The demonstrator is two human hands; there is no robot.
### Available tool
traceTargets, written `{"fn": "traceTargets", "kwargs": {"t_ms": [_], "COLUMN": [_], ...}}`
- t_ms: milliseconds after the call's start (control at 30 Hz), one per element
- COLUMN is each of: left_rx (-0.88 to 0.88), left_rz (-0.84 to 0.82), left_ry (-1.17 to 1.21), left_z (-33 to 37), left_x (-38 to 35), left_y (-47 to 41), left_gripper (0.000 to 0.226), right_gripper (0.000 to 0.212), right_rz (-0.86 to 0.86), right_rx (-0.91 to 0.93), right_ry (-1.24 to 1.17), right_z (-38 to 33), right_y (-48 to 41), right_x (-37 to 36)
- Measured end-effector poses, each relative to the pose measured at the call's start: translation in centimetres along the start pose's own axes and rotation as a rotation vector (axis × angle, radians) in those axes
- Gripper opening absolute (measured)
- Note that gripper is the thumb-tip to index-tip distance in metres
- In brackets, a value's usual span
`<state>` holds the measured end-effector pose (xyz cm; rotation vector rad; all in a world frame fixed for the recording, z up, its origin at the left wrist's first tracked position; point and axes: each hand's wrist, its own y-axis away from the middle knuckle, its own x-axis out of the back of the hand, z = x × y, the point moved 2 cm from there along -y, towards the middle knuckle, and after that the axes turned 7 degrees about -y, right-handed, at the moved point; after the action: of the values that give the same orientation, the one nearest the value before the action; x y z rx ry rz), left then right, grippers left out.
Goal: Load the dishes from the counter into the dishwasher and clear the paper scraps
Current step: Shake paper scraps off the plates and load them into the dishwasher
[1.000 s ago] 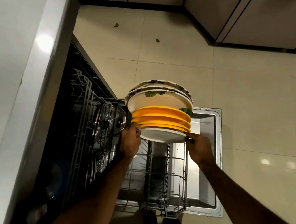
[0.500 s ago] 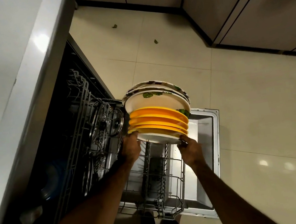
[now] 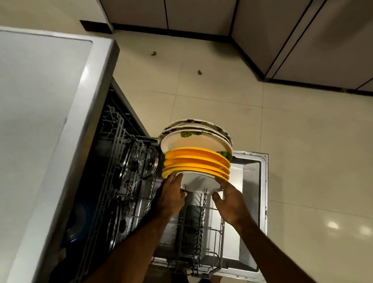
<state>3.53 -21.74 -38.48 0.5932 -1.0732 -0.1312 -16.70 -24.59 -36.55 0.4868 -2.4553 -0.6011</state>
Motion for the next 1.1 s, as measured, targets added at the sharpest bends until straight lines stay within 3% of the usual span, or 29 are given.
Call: {"fn": "traceTargets", "kwargs": {"t_ms": [400, 567, 800, 1100], "left_rx": [-0.050, -0.003, 0.248, 0.692], "left_rz": [0.218, 0.316, 0.523, 0.672], "left_ry": [-0.111, -0.183, -0.102, 0.079], "left_z": [4.6, 4.6, -0.5, -9.0], "left_x": [14.9, 20.0, 23.4, 20.3], "left_y": [16.5, 24.6, 36.5, 53.7], "left_gripper": [0.068, 0.070, 0.072, 0.074], "right_gripper": [0.059, 0.061, 0.063, 0.059], "right_rz": [-0.070, -0.179, -0.441, -0.756], "right_rx": [0.331, 0.452, 0.584, 0.829], "right_ry": [0.058, 0.064, 0.132, 0.262], "right_z": [-14.0, -19.7, -25.6, -30.2], "right_y": [11.2, 15.9, 22.4, 30.4], "right_x": [7.7, 8.2, 3.1, -9.2]}}
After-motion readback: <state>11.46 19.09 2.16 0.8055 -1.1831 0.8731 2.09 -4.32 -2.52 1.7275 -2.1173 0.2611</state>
